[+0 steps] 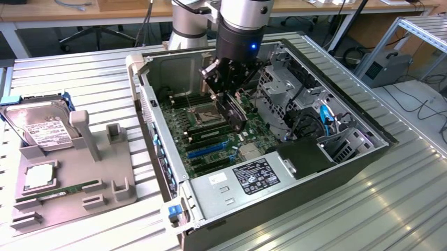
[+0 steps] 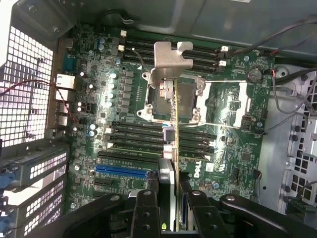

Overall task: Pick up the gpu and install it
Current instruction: 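Insert the gpu into the slot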

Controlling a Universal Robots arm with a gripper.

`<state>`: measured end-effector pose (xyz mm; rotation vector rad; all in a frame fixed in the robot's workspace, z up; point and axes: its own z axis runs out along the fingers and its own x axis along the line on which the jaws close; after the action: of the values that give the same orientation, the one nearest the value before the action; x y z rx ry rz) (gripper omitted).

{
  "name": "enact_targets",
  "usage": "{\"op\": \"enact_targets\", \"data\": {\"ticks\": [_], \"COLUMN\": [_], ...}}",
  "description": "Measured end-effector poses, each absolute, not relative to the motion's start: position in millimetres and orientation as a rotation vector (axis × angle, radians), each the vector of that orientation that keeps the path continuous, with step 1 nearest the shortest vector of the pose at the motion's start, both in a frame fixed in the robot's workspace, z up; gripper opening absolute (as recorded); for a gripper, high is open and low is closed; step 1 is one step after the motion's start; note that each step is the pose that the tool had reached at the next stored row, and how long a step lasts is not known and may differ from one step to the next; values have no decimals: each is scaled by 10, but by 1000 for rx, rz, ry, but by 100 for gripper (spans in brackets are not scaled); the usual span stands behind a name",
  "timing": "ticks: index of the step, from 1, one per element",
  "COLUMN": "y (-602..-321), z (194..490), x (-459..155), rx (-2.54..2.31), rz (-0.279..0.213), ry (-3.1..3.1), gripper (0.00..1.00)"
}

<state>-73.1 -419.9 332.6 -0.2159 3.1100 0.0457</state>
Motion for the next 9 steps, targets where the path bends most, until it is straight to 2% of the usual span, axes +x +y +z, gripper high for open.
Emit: {"op": "enact_targets", "data": {"ticks": [9], "y": [-4199], "z": [3326], "x": [-731], "rx": [-278], "rz": [46], "ry": [3106], "gripper": [27]}}
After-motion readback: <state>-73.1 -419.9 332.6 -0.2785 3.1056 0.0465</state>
